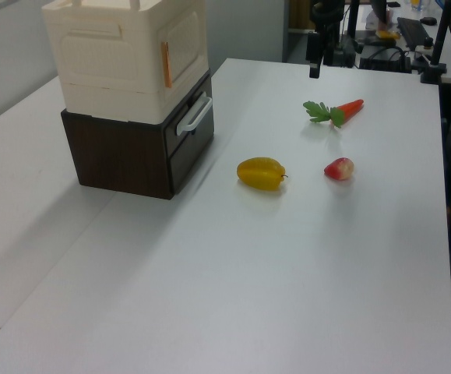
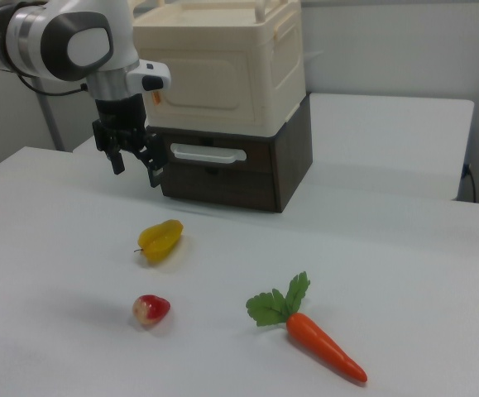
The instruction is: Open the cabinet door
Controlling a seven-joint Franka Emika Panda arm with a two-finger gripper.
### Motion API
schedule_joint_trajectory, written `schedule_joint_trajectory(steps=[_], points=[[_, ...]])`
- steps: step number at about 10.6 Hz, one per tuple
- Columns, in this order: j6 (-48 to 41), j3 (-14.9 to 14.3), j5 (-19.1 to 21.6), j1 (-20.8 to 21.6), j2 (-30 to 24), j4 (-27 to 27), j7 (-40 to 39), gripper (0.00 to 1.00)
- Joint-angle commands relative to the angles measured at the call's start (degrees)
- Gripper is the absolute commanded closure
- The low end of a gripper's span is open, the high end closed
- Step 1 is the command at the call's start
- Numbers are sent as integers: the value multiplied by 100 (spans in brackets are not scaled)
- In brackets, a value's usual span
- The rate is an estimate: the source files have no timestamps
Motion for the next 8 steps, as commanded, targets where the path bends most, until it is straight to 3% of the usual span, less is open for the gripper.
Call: schedule_joint_trajectory(steps=[1,3,8], points=[[404,17,113,-27,-19,-96,-171,0],[817,17,113,-26,34,-79,-611,0],[2354,70,209,183,95,-52,-551,0]])
